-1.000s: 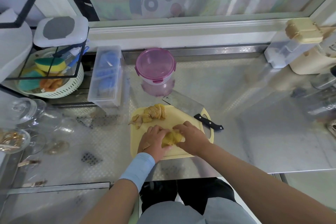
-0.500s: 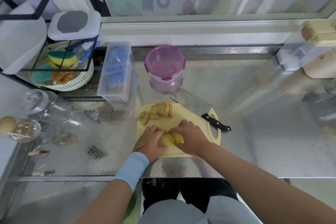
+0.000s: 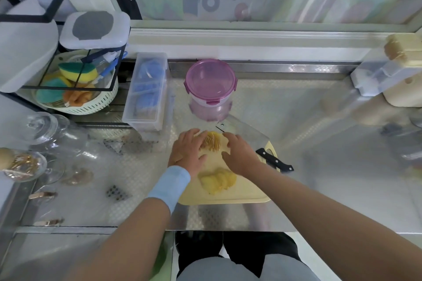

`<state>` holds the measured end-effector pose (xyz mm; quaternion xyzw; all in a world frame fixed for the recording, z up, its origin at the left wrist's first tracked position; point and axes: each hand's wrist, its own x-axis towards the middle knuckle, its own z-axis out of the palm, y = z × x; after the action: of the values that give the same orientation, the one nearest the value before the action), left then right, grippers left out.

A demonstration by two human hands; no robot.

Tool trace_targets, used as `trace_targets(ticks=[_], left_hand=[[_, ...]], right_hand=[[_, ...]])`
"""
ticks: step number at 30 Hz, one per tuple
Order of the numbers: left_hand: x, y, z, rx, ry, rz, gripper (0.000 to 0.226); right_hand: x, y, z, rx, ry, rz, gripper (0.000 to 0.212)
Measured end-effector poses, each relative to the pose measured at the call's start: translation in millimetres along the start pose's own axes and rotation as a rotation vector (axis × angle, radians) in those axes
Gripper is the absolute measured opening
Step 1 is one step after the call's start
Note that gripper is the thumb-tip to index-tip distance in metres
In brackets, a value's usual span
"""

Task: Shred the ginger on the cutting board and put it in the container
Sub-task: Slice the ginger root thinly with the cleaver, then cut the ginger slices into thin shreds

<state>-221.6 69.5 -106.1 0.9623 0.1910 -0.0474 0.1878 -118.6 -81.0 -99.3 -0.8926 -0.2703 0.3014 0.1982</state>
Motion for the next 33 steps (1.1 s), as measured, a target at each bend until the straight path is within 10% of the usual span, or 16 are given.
trace_targets(ticks=[13, 21, 26, 33], left_hand=[[31, -25, 1, -0.165, -0.126, -0.054, 0.072], [8, 19, 3, -0.174, 0.206, 0.16, 0.031], [-20, 37, 32, -0.253, 0.031, 0.234, 0.018], [-53, 31, 45, -0.218, -0.072, 0.143, 0.046]], right_hand=[[37, -21, -3, 0.108, -0.07, -0.057, 0.047], [-4, 52, -34, -0.273, 0.148, 0.119, 0.046], [-32, 74, -27, -0.322, 0.046, 0.145, 0.077], [-65, 77, -15, -0.122, 0.217, 0.271, 0.055]])
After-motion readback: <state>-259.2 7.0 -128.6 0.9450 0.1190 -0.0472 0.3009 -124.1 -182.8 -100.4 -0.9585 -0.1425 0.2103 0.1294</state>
